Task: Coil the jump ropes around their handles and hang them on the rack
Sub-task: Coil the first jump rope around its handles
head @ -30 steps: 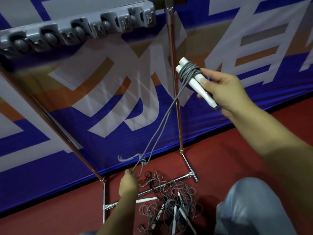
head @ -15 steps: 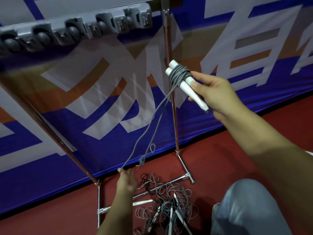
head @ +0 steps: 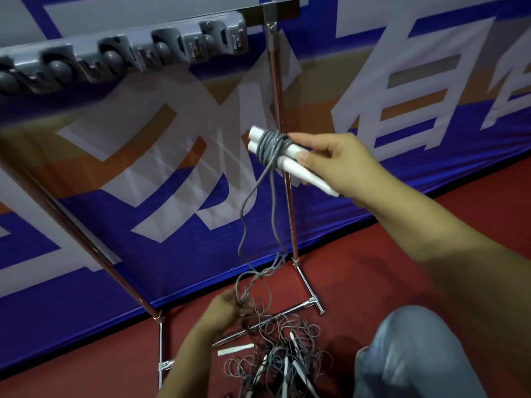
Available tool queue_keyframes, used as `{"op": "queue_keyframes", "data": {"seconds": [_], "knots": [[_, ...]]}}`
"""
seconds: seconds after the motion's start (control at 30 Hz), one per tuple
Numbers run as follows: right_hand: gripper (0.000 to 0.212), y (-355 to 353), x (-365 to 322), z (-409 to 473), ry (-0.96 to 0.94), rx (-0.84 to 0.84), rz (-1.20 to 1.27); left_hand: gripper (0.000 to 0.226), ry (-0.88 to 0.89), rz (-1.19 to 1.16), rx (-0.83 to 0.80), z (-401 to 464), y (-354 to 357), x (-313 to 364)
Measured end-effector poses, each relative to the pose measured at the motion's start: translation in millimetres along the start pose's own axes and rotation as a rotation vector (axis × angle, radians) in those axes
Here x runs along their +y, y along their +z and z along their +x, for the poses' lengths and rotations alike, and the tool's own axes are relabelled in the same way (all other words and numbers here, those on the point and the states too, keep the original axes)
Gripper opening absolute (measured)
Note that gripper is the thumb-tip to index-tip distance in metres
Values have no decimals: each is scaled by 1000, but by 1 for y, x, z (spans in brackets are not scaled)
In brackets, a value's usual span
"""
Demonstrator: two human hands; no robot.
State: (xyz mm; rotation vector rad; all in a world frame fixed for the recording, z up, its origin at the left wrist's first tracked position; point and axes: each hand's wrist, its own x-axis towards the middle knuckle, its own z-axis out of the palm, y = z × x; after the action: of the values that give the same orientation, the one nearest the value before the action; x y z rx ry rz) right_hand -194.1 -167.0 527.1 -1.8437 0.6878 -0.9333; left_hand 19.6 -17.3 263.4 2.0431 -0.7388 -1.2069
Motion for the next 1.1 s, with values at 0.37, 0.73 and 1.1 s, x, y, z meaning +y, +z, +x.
{"op": "queue_keyframes", "data": {"seconds": [0.37,0.73,1.1], "knots": [[39,-3,-2,-30,-107,-84,-343,32,569,-366,125,-109,-34,168],[39,-9,2,-52,-267,12,-472,27,496,-565,-533,-158,-10,224],[38,14,17,-64,-63,114,-206,21,358,-695,-350,-162,5,207]]}}
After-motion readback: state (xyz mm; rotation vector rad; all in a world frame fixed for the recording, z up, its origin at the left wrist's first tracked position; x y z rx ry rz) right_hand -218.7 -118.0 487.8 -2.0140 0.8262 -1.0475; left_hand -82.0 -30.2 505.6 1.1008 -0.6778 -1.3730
